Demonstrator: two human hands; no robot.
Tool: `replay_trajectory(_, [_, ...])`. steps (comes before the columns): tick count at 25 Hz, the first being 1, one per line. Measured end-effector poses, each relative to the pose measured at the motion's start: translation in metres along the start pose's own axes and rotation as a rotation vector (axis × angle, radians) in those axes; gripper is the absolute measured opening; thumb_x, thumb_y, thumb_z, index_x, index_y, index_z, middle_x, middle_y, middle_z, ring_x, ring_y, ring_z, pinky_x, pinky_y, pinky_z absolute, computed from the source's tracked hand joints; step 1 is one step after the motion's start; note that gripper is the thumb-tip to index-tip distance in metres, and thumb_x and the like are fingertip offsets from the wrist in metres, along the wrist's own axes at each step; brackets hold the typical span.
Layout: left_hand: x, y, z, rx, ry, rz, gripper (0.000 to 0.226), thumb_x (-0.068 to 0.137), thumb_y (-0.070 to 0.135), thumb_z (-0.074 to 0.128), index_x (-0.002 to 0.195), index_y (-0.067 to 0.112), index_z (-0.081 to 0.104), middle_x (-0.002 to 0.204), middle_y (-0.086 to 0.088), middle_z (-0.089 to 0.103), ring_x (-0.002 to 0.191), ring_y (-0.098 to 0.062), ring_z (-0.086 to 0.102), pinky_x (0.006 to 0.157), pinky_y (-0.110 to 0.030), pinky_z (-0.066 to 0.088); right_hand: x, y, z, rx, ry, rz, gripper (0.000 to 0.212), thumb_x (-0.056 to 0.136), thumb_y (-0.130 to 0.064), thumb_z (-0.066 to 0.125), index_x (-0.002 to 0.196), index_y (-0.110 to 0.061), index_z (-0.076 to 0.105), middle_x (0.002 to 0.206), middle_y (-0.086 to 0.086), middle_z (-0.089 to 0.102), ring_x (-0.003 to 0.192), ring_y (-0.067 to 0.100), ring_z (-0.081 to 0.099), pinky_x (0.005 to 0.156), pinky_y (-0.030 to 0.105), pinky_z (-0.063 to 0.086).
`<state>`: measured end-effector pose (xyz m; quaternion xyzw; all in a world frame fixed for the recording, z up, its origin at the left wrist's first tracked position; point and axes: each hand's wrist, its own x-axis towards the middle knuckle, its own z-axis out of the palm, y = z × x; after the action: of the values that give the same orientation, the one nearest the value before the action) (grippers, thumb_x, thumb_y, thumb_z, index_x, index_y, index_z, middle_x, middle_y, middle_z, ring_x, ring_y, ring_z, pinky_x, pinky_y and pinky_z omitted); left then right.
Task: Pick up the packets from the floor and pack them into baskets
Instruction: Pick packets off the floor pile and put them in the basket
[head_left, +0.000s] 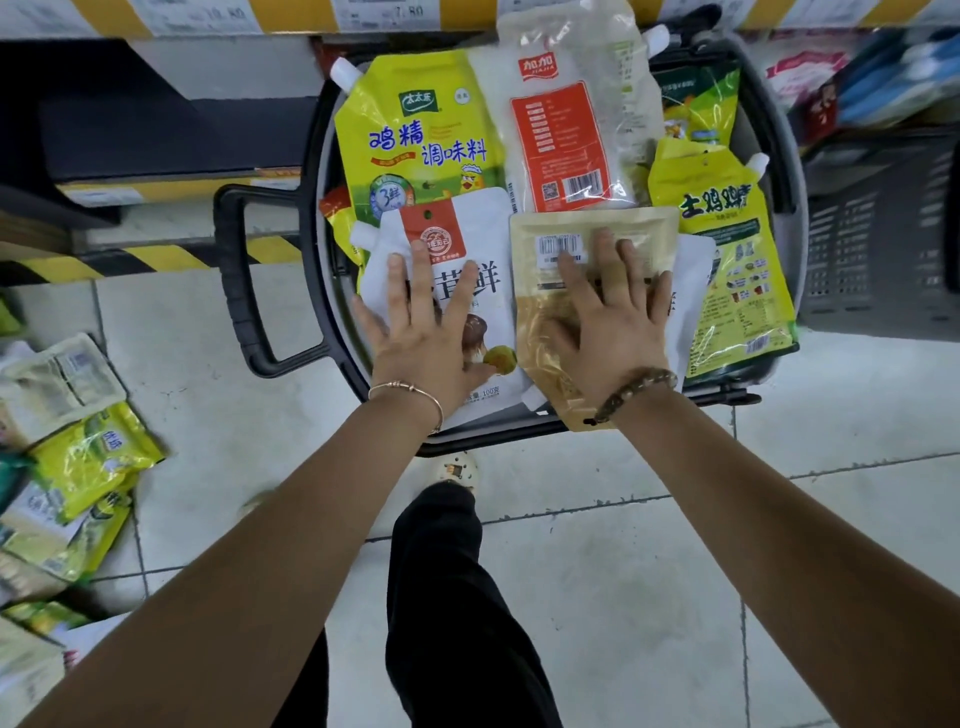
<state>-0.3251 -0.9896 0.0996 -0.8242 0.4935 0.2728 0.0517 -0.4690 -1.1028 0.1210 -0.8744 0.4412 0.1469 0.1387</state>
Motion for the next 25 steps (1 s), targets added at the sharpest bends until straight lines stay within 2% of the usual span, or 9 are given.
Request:
replay_trajectory(2, [-0.008, -0.007, -0.008, -0.107, 0.072, 0.030, 0.079, 0.086, 0.050, 0.053, 0.149, 0.030, 0.010, 0.157, -0.009, -0.012, 0.145, -0.029, -0.009, 0.111, -0.059, -0.002, -0.001, -0.014, -0.010, 0.044, 0.044, 0.012, 0.059, 0.092, -0.033, 0.048, 0.147, -0.025, 0.028, 0.158, 0.007, 0.009, 0.146, 0.026, 0.009, 0.115, 0.050, -0.006])
replay_trajectory(4, [-0.018, -0.021, -0.016, -0.251, 0.170, 0.017, 0.063, 0.086, 0.038, 0.059, 0.143, 0.024, 0.034, 0.157, -0.008, 0.011, 0.144, -0.026, 0.013, 0.115, -0.051, 0.005, 0.000, -0.037, -0.018, 0.089, 0.064, -0.014, 0.059, 0.090, -0.027, 0.050, 0.146, -0.023, 0.031, 0.157, 0.006, 0.016, 0.143, 0.026, 0.020, 0.116, 0.047, -0.003])
replay_trajectory(7, [-0.038, -0.051, -0.025, -0.438, 0.267, -0.065, 0.051, 0.084, 0.029, 0.064, 0.133, 0.021, 0.049, 0.148, -0.005, 0.035, 0.135, -0.023, 0.034, 0.113, -0.045, 0.014, 0.006, -0.085, -0.025, 0.122, 0.030, -0.126, 0.061, 0.091, -0.022, 0.053, 0.147, -0.019, 0.029, 0.156, 0.008, 0.018, 0.143, 0.026, 0.019, 0.118, 0.045, 0.002])
replay_trajectory(13, [-0.080, -0.155, -0.016, -0.661, 0.385, -0.286, 0.040, 0.083, 0.019, 0.066, 0.122, 0.015, 0.060, 0.128, -0.008, 0.056, 0.115, -0.027, 0.055, 0.101, -0.046, 0.039, 0.006, -0.216, -0.015, 0.161, -0.047, -0.315, 0.059, 0.090, -0.017, 0.052, 0.145, -0.017, 0.033, 0.155, 0.011, 0.022, 0.142, 0.026, 0.020, 0.117, 0.043, 0.013])
replay_trajectory(18, [-0.132, -0.261, 0.003, -0.783, 0.435, -0.524, 0.040, 0.083, 0.017, 0.066, 0.122, 0.014, 0.059, 0.127, -0.007, 0.057, 0.115, -0.026, 0.056, 0.100, -0.043, 0.041, -0.004, -0.335, 0.015, 0.077, -0.164, -0.436, 0.056, 0.093, -0.023, 0.047, 0.146, -0.022, 0.029, 0.156, 0.004, 0.017, 0.140, 0.024, 0.020, 0.115, 0.038, 0.014])
replay_trajectory(21, [-0.170, -0.330, 0.016, -0.826, 0.415, -0.675, 0.040, 0.085, 0.019, 0.064, 0.124, 0.016, 0.057, 0.129, -0.005, 0.055, 0.116, -0.025, 0.054, 0.098, -0.041, 0.041, -0.015, -0.408, 0.044, 0.042, -0.228, -0.510, 0.055, 0.093, -0.021, 0.048, 0.145, -0.020, 0.030, 0.155, 0.005, 0.021, 0.140, 0.022, 0.024, 0.114, 0.034, 0.017])
replay_trajectory(25, [-0.219, -0.409, 0.053, -0.851, 0.369, -0.849, 0.041, 0.086, 0.023, 0.063, 0.126, 0.018, 0.055, 0.130, -0.007, 0.054, 0.115, -0.028, 0.054, 0.093, -0.040, 0.044, -0.030, -0.493, 0.094, -0.007, -0.344, -0.578, 0.053, 0.094, -0.021, 0.049, 0.144, -0.018, 0.031, 0.151, 0.006, 0.027, 0.138, 0.022, 0.028, 0.114, 0.035, 0.022])
